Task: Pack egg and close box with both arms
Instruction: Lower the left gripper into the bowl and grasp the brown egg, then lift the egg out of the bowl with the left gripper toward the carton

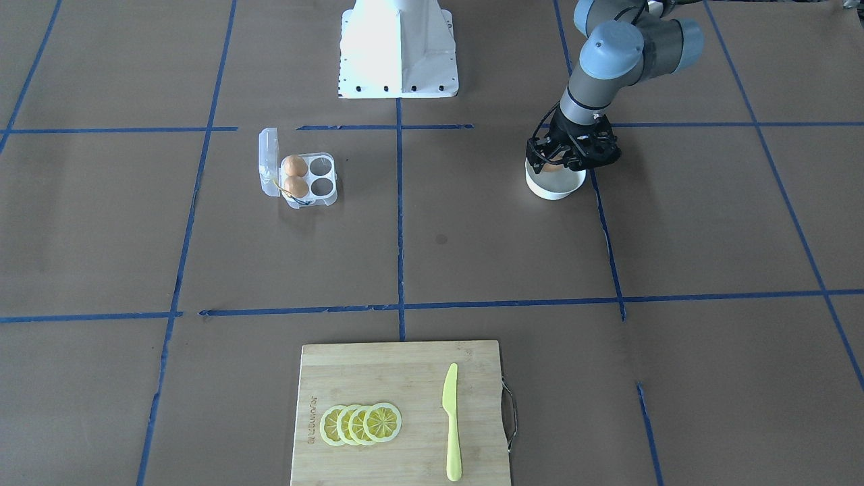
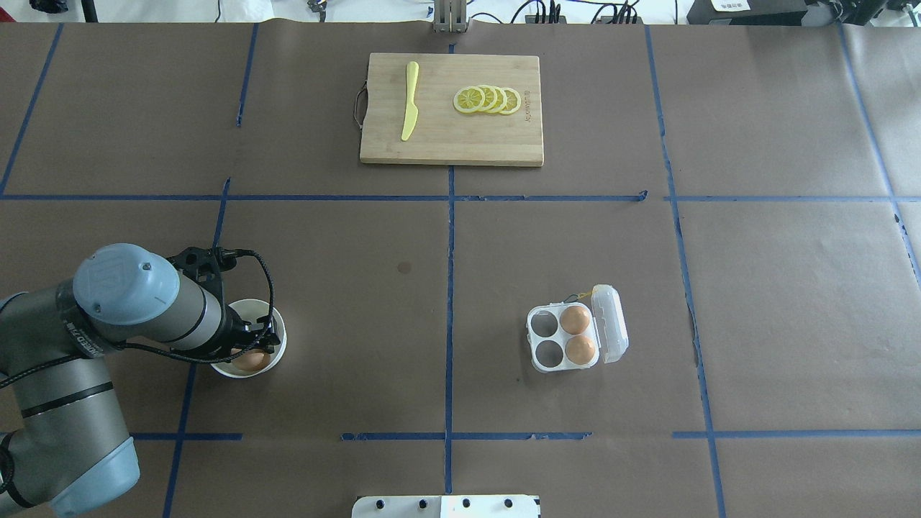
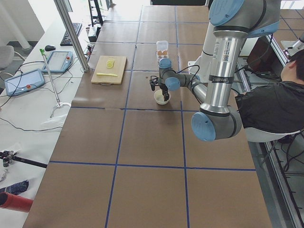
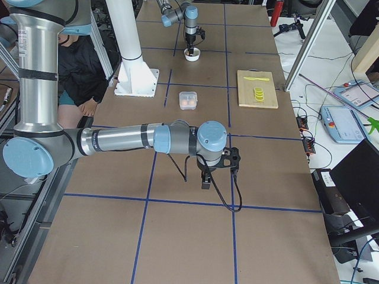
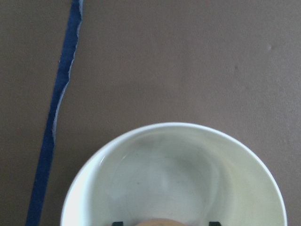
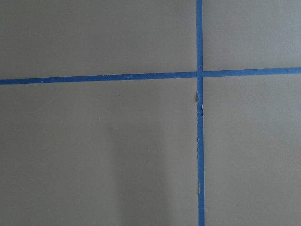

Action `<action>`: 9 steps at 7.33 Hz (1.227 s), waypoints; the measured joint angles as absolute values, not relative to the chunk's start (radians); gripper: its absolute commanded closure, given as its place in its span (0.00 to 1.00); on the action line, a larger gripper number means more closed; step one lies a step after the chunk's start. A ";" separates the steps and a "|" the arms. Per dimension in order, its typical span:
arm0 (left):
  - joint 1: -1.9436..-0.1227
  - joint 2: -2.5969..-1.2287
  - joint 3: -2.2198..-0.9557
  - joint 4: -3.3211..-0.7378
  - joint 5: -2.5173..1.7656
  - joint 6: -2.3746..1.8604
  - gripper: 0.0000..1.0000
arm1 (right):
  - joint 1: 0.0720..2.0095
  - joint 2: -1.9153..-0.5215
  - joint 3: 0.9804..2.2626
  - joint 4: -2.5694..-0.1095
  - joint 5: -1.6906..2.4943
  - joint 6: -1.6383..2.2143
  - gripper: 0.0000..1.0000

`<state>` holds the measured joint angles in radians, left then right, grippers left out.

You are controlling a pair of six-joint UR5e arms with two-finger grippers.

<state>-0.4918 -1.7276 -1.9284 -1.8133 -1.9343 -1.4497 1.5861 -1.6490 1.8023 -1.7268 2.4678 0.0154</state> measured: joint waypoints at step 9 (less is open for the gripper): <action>-0.584 -2.093 -1.867 -1.985 -1.977 -1.513 1.00 | 1.587 -1.641 1.812 -1.724 2.471 0.015 0.00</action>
<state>-0.5836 -2.0925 -1.8666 -1.9855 -1.9770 -1.5129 1.5874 -1.6408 1.8119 -1.7243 2.4709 0.0153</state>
